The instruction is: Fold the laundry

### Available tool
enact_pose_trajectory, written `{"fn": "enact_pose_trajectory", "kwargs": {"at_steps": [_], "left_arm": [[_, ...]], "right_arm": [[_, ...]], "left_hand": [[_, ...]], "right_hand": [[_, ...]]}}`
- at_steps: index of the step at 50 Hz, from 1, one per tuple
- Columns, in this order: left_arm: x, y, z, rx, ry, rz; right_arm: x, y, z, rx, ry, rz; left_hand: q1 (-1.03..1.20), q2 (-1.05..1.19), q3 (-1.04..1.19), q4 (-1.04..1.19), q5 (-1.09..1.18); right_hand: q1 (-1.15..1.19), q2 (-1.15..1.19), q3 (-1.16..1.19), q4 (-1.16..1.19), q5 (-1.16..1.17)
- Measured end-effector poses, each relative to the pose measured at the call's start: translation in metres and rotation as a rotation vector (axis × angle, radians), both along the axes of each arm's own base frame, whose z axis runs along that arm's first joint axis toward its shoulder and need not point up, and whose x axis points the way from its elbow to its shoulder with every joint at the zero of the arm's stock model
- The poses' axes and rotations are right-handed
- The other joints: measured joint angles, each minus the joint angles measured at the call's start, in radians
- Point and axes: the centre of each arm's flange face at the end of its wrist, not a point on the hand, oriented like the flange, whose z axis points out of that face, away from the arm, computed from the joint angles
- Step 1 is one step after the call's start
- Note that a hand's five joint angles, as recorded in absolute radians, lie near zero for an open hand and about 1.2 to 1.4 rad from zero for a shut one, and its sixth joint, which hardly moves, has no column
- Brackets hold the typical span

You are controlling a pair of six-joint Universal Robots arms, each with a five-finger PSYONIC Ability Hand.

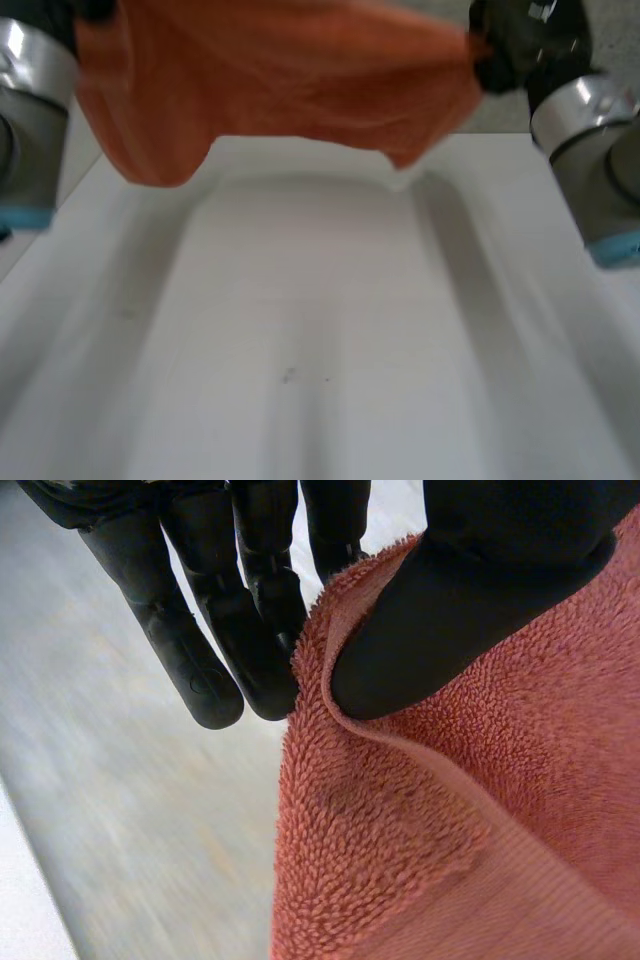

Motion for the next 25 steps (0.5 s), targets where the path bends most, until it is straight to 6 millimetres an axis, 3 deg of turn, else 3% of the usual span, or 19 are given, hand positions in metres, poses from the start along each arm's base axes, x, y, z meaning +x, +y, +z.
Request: {"fn": "enact_pose_trajectory", "kwargs": {"at_steps": [1,2,3,4,5,6,7,12,18,25], "left_arm": [[0.0,0.0,0.0,0.0,0.0,0.0],[-0.001,0.003,-0.035,0.102,-0.028,-0.006],[-0.001,0.006,-0.056,0.162,-0.046,-0.009],[-0.001,0.007,-0.067,0.195,-0.055,-0.01],[-0.001,0.007,-0.067,0.195,-0.055,-0.01],[-0.001,0.012,-0.094,0.274,-0.077,-0.012],[-0.001,0.014,-0.108,0.315,-0.089,-0.013],[0.003,0.029,-0.164,0.496,-0.141,-0.013],[0.008,0.044,-0.19,0.616,-0.172,-0.01],[0.013,0.052,-0.189,0.643,-0.176,-0.004]], "right_arm": [[0.0,0.0,0.0,0.0,0.0,0.0],[-0.001,0.004,-0.027,0.067,0.07,-0.011],[-0.002,0.007,-0.044,0.11,0.113,-0.016],[-0.002,0.009,-0.056,0.143,0.143,-0.017],[-0.002,0.009,-0.056,0.143,0.143,-0.017],[-0.002,0.013,-0.082,0.214,0.205,-0.016],[-0.002,0.014,-0.091,0.24,0.228,-0.016],[-0.005,0.03,-0.157,0.448,0.41,0.005],[-0.012,0.039,-0.183,0.567,0.477,0.027],[-0.024,0.032,-0.18,0.623,0.377,0.046]], "left_hand": [[0.0,0.0,0.0,0.0,0.0],[0.0,0.0,0.0,0.0,0.0],[0.0,0.0,0.0,0.0,0.0],[0.0,0.0,0.0,0.0,0.0],[0.0,0.0,0.0,0.0,0.0],[0.0,0.0,0.0,0.0,0.0],[0.0,0.0,0.0,0.0,0.0],[0.0,0.0,0.0,0.0,0.0],[0.0,0.0,0.0,0.0,0.0],[0.0,0.0,0.0,0.0,0.0]], "right_hand": [[0.0,0.0,0.0,0.0,0.0],[0.0,0.0,0.0,0.0,0.0],[0.0,0.0,0.0,0.0,0.0],[0.0,0.0,0.0,0.0,0.0],[0.0,0.0,0.0,0.0,0.0],[0.0,0.0,0.0,0.0,0.0],[0.0,0.0,0.0,0.0,0.0],[0.0,0.0,0.0,0.0,0.0],[0.0,0.0,0.0,0.0,0.0],[0.0,-0.018,-0.025,-0.029,0.001]]}}
